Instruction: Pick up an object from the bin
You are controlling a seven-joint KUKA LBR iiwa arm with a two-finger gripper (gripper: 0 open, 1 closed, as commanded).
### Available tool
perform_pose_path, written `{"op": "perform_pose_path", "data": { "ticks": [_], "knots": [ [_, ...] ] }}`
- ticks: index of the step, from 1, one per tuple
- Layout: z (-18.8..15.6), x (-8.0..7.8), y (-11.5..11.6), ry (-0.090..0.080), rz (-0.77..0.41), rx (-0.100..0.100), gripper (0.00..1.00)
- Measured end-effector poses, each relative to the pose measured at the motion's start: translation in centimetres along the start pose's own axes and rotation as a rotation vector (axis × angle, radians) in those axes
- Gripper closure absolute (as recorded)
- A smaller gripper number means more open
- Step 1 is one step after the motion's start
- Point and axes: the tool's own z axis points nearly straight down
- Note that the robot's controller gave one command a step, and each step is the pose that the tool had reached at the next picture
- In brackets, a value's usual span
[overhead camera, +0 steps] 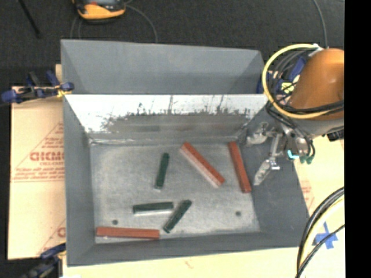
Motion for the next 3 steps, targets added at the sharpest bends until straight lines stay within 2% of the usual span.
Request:
{"op": "perform_pose_path", "data": {
  "ticks": [1, 2, 3],
  "knots": [
    [-0.4, -0.2, 0.0, -0.008, -0.003, 0.002, 0.00],
    [4.9, -0.6, 1.8, -0.015, 0.041, 0.001, 0.00],
    [9.6, -1.8, 4.9, -0.009, 0.011, 0.001, 0.00]
  ]
}}
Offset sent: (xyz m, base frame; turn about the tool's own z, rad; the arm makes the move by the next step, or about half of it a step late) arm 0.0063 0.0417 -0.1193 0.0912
